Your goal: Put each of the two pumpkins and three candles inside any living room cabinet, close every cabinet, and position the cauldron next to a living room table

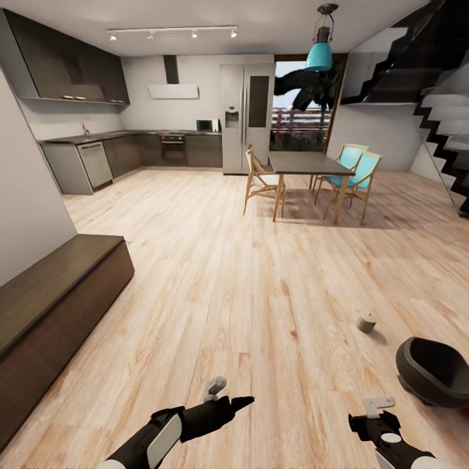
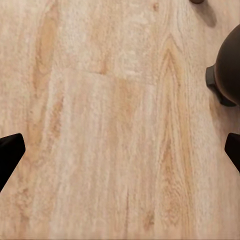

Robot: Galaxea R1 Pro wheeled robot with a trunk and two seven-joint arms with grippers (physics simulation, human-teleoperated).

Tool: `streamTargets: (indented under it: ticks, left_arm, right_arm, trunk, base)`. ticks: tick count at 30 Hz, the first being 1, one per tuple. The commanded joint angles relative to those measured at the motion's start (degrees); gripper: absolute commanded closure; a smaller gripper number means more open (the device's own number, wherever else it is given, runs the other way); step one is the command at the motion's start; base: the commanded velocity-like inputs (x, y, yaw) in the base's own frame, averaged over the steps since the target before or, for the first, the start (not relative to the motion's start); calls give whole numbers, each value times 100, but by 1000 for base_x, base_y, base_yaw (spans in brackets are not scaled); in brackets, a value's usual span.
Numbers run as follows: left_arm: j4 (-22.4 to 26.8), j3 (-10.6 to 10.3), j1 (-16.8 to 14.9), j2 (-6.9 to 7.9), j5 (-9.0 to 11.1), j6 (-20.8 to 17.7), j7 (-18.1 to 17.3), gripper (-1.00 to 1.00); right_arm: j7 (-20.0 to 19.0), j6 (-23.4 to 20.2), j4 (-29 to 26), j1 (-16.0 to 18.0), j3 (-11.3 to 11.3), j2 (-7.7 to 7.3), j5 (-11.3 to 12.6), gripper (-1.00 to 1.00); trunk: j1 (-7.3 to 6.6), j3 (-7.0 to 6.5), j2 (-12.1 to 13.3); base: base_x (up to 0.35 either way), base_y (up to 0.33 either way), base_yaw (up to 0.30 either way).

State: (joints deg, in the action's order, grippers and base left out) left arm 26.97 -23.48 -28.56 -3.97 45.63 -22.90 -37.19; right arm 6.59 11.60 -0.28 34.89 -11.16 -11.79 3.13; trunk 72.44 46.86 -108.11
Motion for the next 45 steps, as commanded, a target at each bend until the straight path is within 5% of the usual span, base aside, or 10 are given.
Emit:
streamTargets:
  ticks: [1, 12, 22, 31, 36, 45]
  left_arm:
    - [-69, 5, -1, -3, 2, 39, 0, -100]
    - [-204, 24, -1, 20, 4, 236, 1, -100]
    - [-211, 61, -1, 227, 35, 269, 1, -100]
    - [-574, 690, -1, 539, 34, 584, 1, -100]
    - [-700, 730, -1, 703, 42, 677, 2, -100]
    - [-700, 748, -1, 713, 42, 900, 1, -100]
  right_arm:
    - [0, 0, 1, 0, 0, 0, -2, -100]
    - [0, 0, 36, 0, 0, 1, -11, -100]
    - [-17, -44, 111, -33, -17, 47, -54, -100]
    - [-51, -48, 116, -105, -22, 91, -69, -100]
    - [-60, -31, 115, -156, -26, 91, -77, -100]
    - [-59, -25, 109, -176, -26, 89, -142, -100]
  trunk:
    - [0, 9, 0]
    - [0, 111, 0]
    - [0, 203, 0]
    - [0, 286, 0]
    - [0, 315, 0]
    - [0, 316, 0]
  base:
    - [0, 0, 0]
    - [0, 0, 0]
    - [0, 0, 0]
    - [0, 0, 0]
    - [0, 0, 0]
    - [0, 0, 0]
